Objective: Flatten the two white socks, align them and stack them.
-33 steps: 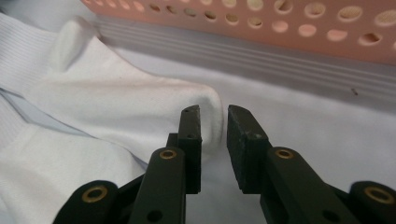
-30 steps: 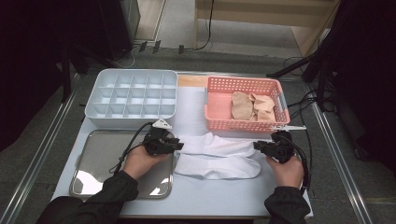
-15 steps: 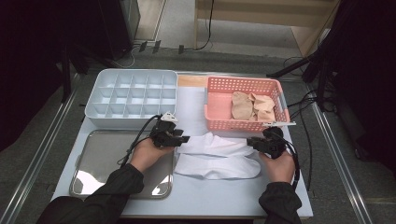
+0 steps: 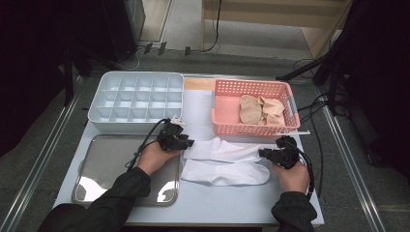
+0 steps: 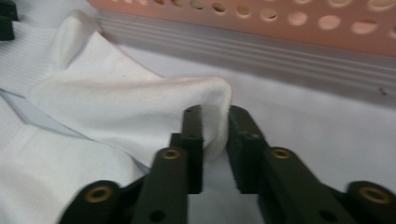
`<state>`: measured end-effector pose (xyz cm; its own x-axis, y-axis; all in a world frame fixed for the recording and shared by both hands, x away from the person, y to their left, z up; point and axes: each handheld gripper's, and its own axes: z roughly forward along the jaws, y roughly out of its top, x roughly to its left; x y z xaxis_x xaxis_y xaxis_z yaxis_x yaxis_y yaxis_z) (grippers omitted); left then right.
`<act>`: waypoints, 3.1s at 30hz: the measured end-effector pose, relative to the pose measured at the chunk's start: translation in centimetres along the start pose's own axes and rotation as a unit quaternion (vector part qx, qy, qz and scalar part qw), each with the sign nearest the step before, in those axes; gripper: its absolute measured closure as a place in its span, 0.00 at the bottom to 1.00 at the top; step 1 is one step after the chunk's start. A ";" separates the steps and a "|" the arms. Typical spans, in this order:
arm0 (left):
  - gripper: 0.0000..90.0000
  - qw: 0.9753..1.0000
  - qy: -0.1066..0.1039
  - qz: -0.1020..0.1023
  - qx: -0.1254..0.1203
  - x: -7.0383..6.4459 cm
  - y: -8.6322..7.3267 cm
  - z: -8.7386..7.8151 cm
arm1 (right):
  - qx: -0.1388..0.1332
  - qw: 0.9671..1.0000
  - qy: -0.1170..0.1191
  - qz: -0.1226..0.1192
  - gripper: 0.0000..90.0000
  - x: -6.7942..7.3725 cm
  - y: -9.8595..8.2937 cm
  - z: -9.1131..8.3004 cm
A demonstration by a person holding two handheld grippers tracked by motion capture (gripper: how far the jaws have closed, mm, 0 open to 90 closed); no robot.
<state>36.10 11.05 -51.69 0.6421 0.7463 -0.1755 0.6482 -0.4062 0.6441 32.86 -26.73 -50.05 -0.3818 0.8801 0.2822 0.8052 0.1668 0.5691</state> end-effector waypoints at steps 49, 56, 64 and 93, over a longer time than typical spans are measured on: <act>0.78 0.999 -0.041 0.008 -0.014 -2.2 2.3 0.5 | -0.048 0.996 0.033 -0.062 0.79 3.3 2.4 1.3; 0.76 0.999 -0.034 0.016 -0.001 -2.8 2.8 2.2 | -0.032 0.996 0.036 -0.074 0.78 4.1 2.7 3.2; 0.75 0.999 -0.034 0.016 0.005 -2.5 2.5 2.8 | -0.025 0.995 0.023 -0.091 0.76 4.2 2.9 4.7; 0.99 0.998 -0.068 0.010 0.015 -2.3 2.0 1.9 | 0.010 0.997 0.006 -0.072 1.00 4.7 3.0 4.2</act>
<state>36.72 7.53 -51.40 0.7030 0.6602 -0.2643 0.6459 -0.4372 0.6258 35.37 -20.25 -50.27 -0.4988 0.8414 0.2078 0.7506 0.2995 0.5889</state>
